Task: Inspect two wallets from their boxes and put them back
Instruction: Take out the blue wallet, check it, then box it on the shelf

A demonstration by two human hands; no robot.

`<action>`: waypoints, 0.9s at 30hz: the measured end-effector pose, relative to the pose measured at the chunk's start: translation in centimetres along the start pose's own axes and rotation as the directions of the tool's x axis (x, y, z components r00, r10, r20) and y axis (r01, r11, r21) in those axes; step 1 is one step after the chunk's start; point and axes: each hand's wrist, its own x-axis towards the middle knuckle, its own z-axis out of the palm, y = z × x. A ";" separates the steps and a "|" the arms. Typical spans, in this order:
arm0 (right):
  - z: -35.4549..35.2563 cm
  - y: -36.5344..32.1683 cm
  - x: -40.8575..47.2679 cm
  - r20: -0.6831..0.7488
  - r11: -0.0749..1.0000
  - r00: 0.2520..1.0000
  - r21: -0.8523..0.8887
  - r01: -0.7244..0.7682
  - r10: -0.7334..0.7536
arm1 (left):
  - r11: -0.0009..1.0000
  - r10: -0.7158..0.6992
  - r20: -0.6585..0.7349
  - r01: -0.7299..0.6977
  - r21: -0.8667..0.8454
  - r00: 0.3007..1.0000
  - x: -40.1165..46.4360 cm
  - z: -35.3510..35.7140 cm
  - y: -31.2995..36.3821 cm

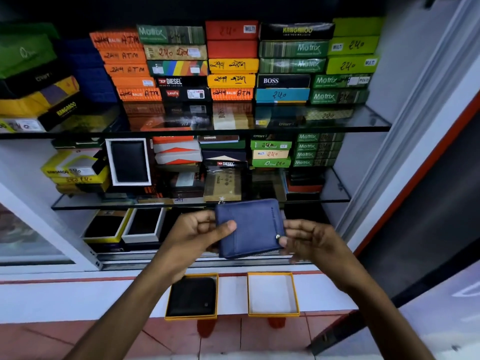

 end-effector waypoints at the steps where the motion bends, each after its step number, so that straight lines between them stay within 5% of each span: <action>1: -0.2 0.5 -0.2 -0.024 0.997 0.998 -0.042 0.065 -0.066 | 0.995 0.084 0.007 -0.085 0.055 0.996 -0.3 0.0 -0.2; 4: -0.5 1.8 -0.8 -0.114 0.953 0.956 -0.178 0.246 -0.269 | 0.898 0.348 0.076 -0.355 0.260 0.935 -1.0 -0.1 -1.0; 7: -0.5 3.8 -1.4 -0.155 0.825 0.859 -0.404 0.396 -0.488 | 0.695 0.595 0.174 -0.611 0.379 0.784 -1.0 0.1 -3.2; 11: -0.9 5.9 -2.1 -0.204 0.725 0.787 -0.568 0.390 -0.583 | 0.617 0.684 0.181 -0.693 0.374 0.707 -1.0 1.5 -6.1; 15: -1.6 8.5 -2.7 -0.259 0.793 0.838 -0.536 0.288 -0.480 | 0.751 0.542 0.099 -0.534 0.388 0.834 -0.6 2.2 -9.0; 18: -1.8 10.2 -3.1 -0.343 0.947 0.921 -0.314 0.072 -0.184 | 0.929 0.236 -0.051 -0.210 0.305 0.970 -0.5 3.9 -10.6; 22: -2.6 13.9 -2.8 -0.325 0.915 0.943 -0.356 -0.188 0.067 | 0.967 -0.074 -0.207 0.121 0.224 0.975 0.8 5.8 -14.3; 27: -2.5 16.9 -1.9 -0.331 0.828 0.897 -0.382 -0.410 0.291 | 0.900 -0.199 -0.227 0.270 0.343 0.953 2.3 7.2 -18.3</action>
